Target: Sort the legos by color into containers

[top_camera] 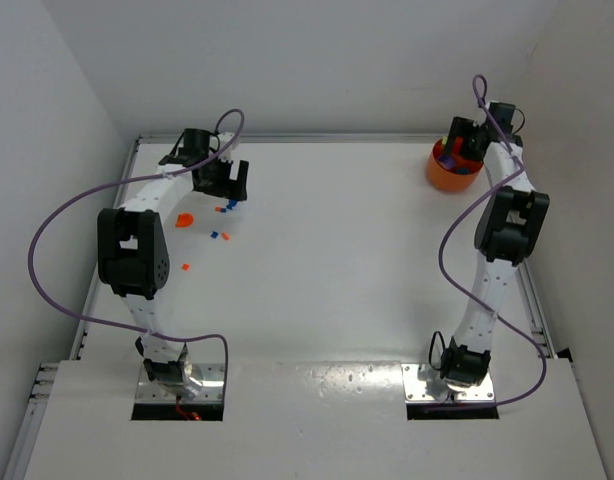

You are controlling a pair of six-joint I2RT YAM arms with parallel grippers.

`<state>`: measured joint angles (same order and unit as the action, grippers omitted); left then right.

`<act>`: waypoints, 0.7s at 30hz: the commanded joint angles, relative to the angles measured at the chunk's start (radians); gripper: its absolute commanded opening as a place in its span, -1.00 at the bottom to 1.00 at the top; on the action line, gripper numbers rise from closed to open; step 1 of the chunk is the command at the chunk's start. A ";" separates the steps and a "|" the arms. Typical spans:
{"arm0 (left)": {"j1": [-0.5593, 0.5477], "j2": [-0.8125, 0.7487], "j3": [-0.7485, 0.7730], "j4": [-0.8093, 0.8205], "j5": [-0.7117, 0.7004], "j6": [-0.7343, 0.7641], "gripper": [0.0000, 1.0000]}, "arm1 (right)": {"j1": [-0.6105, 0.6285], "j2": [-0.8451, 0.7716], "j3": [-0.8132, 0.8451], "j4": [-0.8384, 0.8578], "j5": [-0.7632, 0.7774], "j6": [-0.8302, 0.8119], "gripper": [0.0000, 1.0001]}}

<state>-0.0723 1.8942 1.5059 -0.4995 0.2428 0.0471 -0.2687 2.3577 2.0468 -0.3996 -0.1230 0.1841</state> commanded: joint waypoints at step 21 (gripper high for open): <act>-0.007 -0.015 0.034 0.010 0.007 -0.026 0.99 | -0.009 -0.032 -0.010 0.010 -0.128 0.063 0.98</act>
<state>-0.0723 1.8942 1.5063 -0.4995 0.2432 0.0395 -0.2726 2.3722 2.0628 -0.3965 -0.2001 0.2150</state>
